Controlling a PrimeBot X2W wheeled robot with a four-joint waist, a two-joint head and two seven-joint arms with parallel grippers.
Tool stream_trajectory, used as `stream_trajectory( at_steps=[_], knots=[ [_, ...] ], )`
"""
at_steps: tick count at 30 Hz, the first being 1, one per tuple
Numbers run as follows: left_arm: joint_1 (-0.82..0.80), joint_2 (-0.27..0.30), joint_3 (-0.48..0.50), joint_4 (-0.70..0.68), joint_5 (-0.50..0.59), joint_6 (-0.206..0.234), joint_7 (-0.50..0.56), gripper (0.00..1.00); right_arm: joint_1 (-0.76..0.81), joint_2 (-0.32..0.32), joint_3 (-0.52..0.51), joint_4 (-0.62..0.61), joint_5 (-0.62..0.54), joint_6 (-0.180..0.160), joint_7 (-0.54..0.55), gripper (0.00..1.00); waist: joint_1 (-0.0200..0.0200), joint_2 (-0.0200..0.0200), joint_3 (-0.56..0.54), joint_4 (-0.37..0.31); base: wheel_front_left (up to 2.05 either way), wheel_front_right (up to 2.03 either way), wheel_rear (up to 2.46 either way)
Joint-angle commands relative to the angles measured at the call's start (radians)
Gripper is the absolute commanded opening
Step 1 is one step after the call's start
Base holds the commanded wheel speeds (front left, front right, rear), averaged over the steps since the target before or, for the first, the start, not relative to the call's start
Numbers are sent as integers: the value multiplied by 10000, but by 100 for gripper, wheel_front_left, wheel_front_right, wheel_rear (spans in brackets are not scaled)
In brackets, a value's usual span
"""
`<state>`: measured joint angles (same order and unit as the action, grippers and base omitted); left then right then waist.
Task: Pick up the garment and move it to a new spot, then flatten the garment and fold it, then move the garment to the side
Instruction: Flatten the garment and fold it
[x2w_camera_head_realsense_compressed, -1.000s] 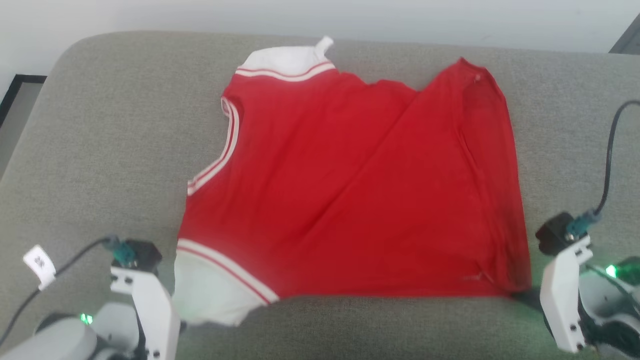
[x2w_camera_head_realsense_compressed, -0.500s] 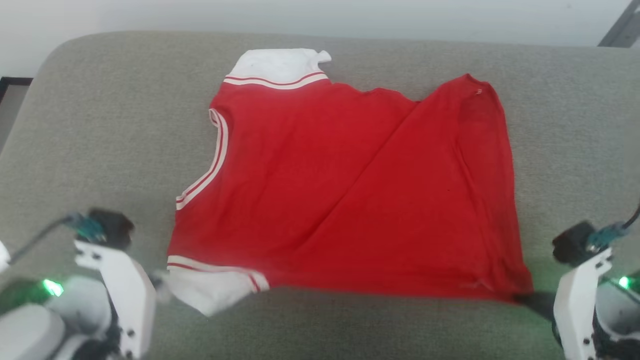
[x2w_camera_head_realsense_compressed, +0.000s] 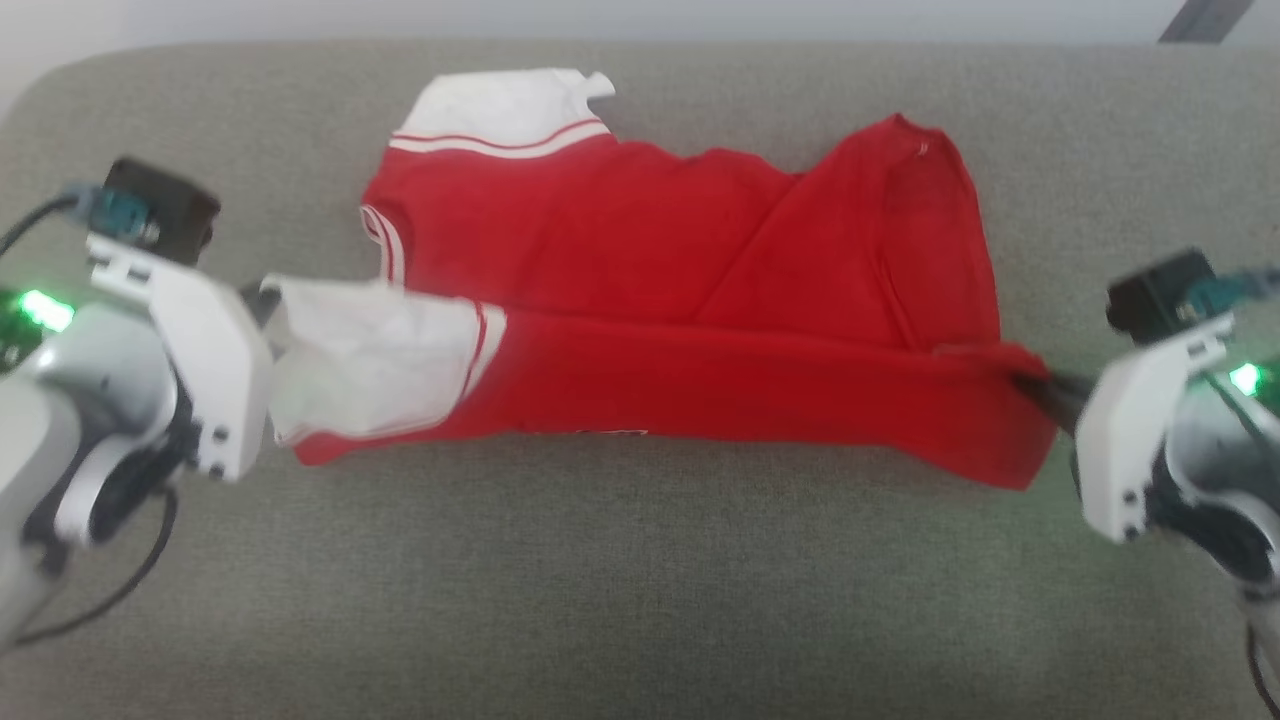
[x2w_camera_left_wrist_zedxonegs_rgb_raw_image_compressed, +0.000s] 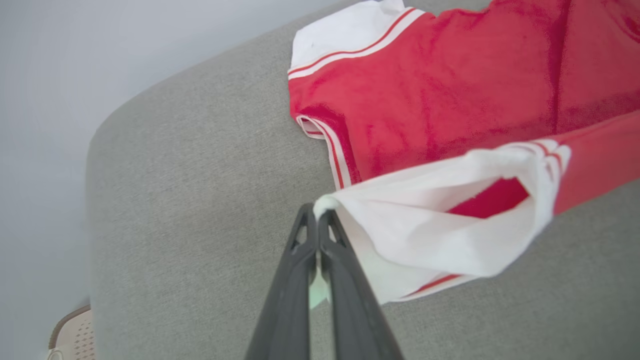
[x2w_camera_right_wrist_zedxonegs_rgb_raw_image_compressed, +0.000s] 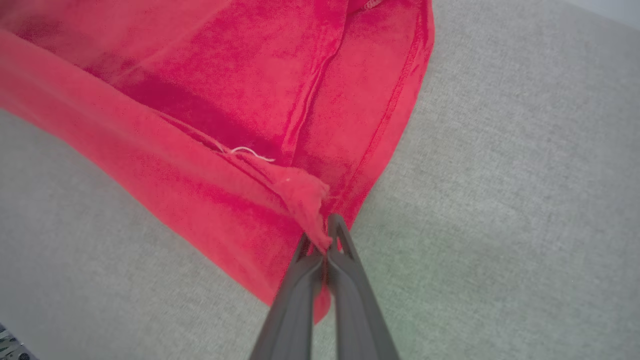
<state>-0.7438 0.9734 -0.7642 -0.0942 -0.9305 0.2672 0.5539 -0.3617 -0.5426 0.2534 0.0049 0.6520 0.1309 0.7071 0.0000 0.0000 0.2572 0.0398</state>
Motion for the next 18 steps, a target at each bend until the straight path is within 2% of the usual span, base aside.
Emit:
stream_trajectory(
  at_steps=[1,6,11,17,18],
  knots=[
    [-442,-359,-80,664,156,-318,-120,0,-468,196,112,348,-273,-3,-46,0,0,0,238,-85,0,0,0],
    [-1396,-1433,-361,2650,400,-1236,-364,0,-1794,615,576,1572,-900,-1,-300,0,0,0,699,-160,0,0,0],
    [-1966,-2349,-570,4542,313,-1915,-535,0,-2807,941,1132,2767,-1181,-1,-608,0,0,0,1099,-211,0,0,0],
    [-2382,-3170,-609,6597,-14,-2653,-646,0,-3602,1224,1848,3927,-1215,-1,-947,0,0,0,1386,-258,0,0,0],
    [-2440,-3240,-647,6898,-10,-2782,-651,0,-3685,1279,1910,4111,-1182,-3,-1008,15,0,0,1403,-266,0,0,0]
  ],
)
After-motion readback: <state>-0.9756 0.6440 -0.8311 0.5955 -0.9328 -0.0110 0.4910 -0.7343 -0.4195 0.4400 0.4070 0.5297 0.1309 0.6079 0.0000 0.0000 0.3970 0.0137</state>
